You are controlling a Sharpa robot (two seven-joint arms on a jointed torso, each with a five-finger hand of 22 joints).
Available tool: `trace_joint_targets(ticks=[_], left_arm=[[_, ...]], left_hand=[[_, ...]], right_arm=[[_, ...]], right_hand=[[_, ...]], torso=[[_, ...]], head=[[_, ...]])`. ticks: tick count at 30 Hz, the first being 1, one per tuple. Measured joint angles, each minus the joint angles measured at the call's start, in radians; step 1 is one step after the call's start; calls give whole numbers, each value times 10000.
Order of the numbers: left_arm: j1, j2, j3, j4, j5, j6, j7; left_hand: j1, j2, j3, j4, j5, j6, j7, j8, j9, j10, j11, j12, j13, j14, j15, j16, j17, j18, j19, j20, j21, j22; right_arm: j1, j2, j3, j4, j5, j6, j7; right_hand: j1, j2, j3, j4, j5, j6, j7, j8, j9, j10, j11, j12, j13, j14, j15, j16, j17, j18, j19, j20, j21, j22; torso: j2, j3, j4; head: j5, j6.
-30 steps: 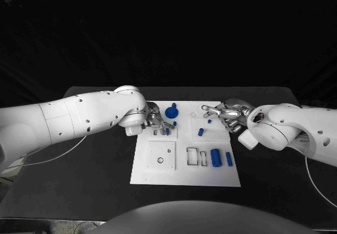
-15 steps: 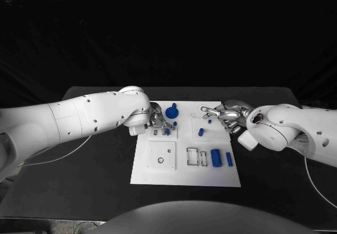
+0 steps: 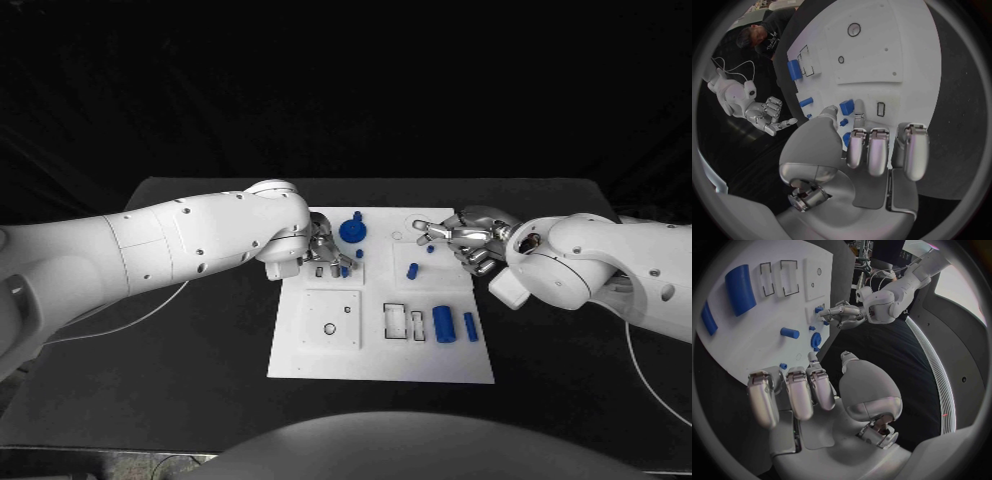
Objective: Assemble the parts on the task board
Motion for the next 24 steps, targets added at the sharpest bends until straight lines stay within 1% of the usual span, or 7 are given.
trace_joint_targets(ticks=[3, 7, 10, 11, 13, 14, 24], left_arm=[[-11, 28, 0, -8, -15, -7, -5], [-17, 71, 0, -32, -26, -10, -8], [-22, 99, 0, -53, -31, -9, -10], [-24, 105, 0, -58, -32, -8, -12], [-28, 112, 0, -75, -34, -6, -14], [-29, 112, 0, -82, -35, -5, -16], [-32, 113, 3, -138, -59, -11, -41]], left_hand=[[65, 65, 0, 0, 45, 0, 0, 0, 55, 0, 0, 0, 0, 0, 0, 0, 0, -1, 0, 0, 0, 0], [260, 81, 47, 12, 83, -36, -36, 0, 136, -36, -36, 0, 5, 0, 0, 0, -1, -1, 0, 0, 0, 0], [272, 89, 57, 2, 83, -36, -36, 0, 163, -36, -36, 0, 8, 0, 0, 0, -1, -1, 0, 0, 0, 0], [314, 130, 57, 2, 83, -36, -36, 0, 175, -37, -36, 0, 8, 0, 0, 0, -1, 0, 0, 0, 0, -1], [338, 107, 85, 30, 112, -36, -36, 0, 192, -36, -35, 0, 8, 0, 0, 0, -1, -1, 0, 0, 0, -1], [395, 133, 84, 29, 140, -35, -36, 0, 201, -36, -35, 0, 8, 0, 0, 0, -1, 0, 0, 0, 0, -1], [394, 132, 111, 2, 140, -71, 0, -37, 225, -36, -35, 0, 6, 0, 1, 0, -1, -1, 0, 0, 0, -1]], right_arm=[[-7, 1, 0, 2, -2, 7, -6], [-18, -10, 0, 6, -3, 14, -15], [-26, -30, 0, 15, -3, 16, -16], [-28, -36, 0, 15, -4, 16, -16], [-32, -48, 0, 16, -4, 16, -16], [-33, -54, 0, 17, -4, 16, -16], [-71, -66, 0, 12, -5, 23, -33]], right_hand=[[0, 0, 0, 0, 0, 0, 0, 0, 0, 0, 0, 0, 0, 0, 0, 0, 0, -1, 0, 0, 0, 0], [0, 0, 0, 0, 0, 0, 0, 0, -1, 0, 0, 0, 0, 0, 0, 0, 2, -1, 0, 0, 0, -1], [0, 0, 0, 0, 0, 0, 0, 0, -1, 0, 0, 0, 0, 0, 0, 0, 8, -1, 0, 0, 0, -1], [0, 0, 0, 0, 0, 0, 0, 0, -1, 0, 0, 0, 0, 0, 0, 0, 8, 0, 0, 0, 0, -2], [0, 0, 0, 0, 0, 0, 0, 0, -1, 0, 0, 0, 0, 0, 0, 0, 8, -1, 0, 0, 0, -2], [0, 0, 0, 0, 0, 0, 0, 0, -1, 0, 0, 0, 0, 0, 0, 0, 8, 0, 0, 0, 0, -2], [0, 0, 0, 0, 0, 0, 0, 0, -2, 0, 0, 0, 0, 0, -1, 0, 7, -1, 0, 0, 0, -3]], torso=[[0, 0, -1], [1, -3, -5], [3, -2, -5], [4, -1, -5], [4, 0, -5], [4, 0, -6], [4, 0, -11]], head=[[0, 0], [-4, 0], [-14, 0], [-16, 0], [-17, 0], [-17, 0], [-18, 0]])
